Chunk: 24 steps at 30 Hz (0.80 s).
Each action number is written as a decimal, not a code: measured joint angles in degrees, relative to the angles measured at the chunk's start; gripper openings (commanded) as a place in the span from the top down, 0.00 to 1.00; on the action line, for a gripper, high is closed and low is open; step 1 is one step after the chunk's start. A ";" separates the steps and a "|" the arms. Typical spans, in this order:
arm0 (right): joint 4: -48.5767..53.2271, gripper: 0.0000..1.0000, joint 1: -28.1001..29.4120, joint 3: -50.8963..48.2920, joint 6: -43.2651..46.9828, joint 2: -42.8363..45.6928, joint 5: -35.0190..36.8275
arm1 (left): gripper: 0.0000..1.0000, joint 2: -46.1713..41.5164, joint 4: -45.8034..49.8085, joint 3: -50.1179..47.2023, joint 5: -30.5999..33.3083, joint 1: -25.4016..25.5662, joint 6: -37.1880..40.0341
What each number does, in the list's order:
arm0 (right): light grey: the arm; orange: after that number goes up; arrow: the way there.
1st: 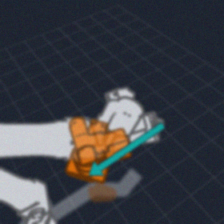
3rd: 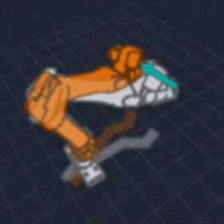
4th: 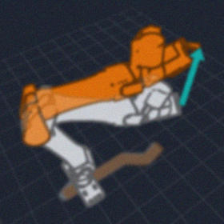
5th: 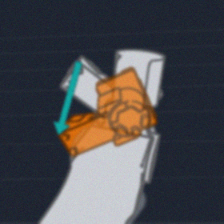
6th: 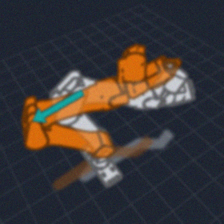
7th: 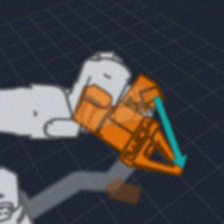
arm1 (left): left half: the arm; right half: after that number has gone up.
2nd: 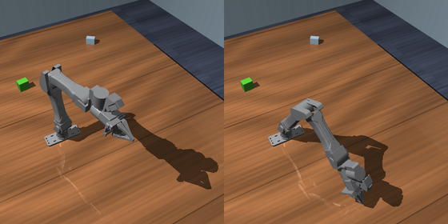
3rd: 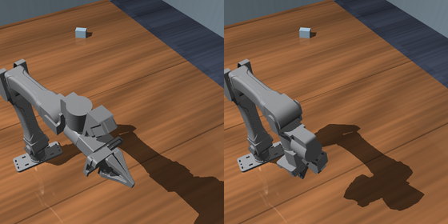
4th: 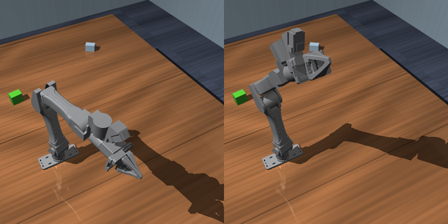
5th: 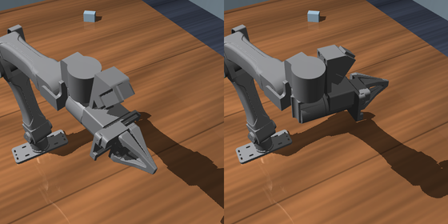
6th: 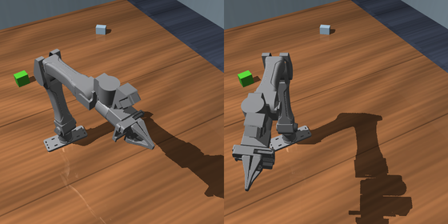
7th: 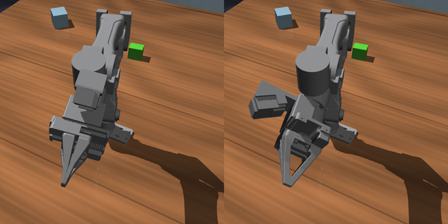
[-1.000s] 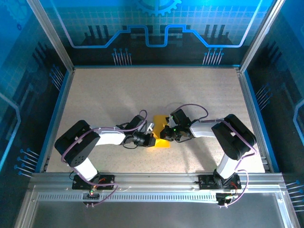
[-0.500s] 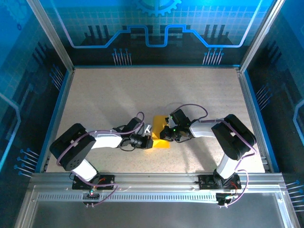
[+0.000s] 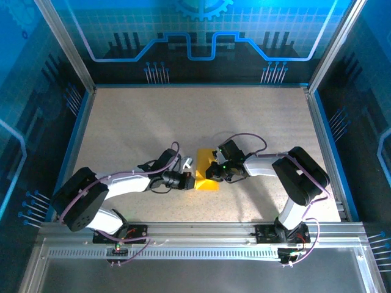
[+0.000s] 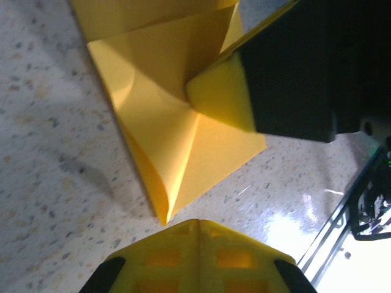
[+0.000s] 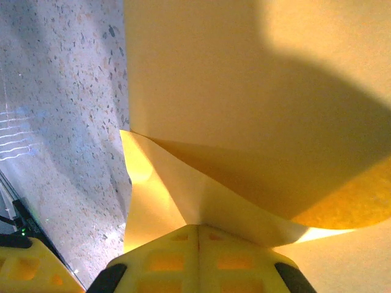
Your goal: Fold a paper plane with a square sheet of paper (fold left side to right side)
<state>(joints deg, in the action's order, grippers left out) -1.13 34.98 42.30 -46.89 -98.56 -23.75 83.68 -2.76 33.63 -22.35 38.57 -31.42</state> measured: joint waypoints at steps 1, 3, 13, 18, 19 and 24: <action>0.09 1.00 0.00 0.04 0.00 0.00 0.02 | 1.00 0.83 -0.15 0.74 -0.39 0.00 0.00; 0.24 1.00 0.00 0.04 0.00 0.09 0.15 | 1.00 2.62 -0.61 1.86 -1.07 0.00 0.00; 0.61 1.00 0.00 0.09 0.02 0.20 0.37 | 1.00 8.24 -2.12 3.78 -3.04 0.02 0.02; 0.63 1.00 0.00 0.09 0.02 0.20 0.37 | 1.00 9.66 -2.32 4.98 -2.75 0.02 0.22; 0.63 1.00 0.00 0.09 0.02 0.20 0.37 | 1.00 9.92 -2.27 5.03 -2.54 0.02 0.26; 0.74 1.00 0.00 0.09 0.04 0.31 0.44 | 1.00 11.45 -2.08 5.14 -1.36 0.02 0.39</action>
<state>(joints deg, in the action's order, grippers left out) -0.38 34.98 42.39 -46.85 -98.26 -23.31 95.13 -4.84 38.76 -23.70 38.59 -31.03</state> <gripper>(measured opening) 0.055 0.053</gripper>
